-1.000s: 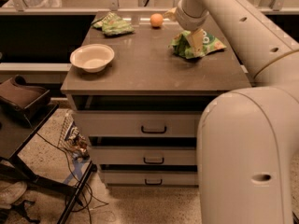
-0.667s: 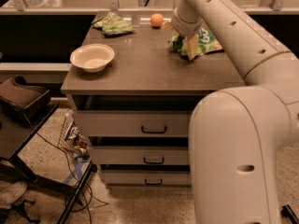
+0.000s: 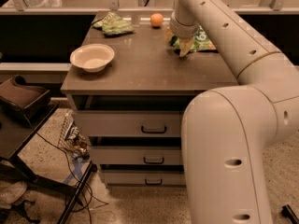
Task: Place green rice chip bag into paper bowl
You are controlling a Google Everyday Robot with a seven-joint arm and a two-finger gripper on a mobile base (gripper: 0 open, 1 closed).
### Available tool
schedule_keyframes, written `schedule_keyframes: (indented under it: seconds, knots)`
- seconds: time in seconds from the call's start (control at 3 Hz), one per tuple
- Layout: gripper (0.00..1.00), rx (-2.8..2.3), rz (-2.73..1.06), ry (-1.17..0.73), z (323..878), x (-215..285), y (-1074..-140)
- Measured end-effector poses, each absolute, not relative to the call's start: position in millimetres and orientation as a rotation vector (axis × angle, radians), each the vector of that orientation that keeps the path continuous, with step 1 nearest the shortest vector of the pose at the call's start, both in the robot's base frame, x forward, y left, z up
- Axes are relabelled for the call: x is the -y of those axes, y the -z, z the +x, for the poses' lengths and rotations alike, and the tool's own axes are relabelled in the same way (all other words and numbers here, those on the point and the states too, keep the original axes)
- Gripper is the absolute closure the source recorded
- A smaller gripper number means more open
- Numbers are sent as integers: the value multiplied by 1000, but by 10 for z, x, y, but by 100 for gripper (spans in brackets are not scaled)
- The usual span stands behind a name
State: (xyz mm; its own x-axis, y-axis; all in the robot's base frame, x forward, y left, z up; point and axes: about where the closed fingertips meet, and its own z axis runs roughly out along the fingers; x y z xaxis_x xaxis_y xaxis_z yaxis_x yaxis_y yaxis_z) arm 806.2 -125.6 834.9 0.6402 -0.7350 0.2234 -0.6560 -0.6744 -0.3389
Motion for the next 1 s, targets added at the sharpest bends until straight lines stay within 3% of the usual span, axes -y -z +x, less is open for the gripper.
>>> schedule_keyframes:
  seconds: [0.33, 0.67, 1.0]
  knots:
    - [12, -1135, -2637, 505, 8067, 1252, -8326]
    - [0, -1135, -2636, 504, 8082, 1247, -8317]
    - [0, -1135, -2629, 506, 8130, 1241, -8295]
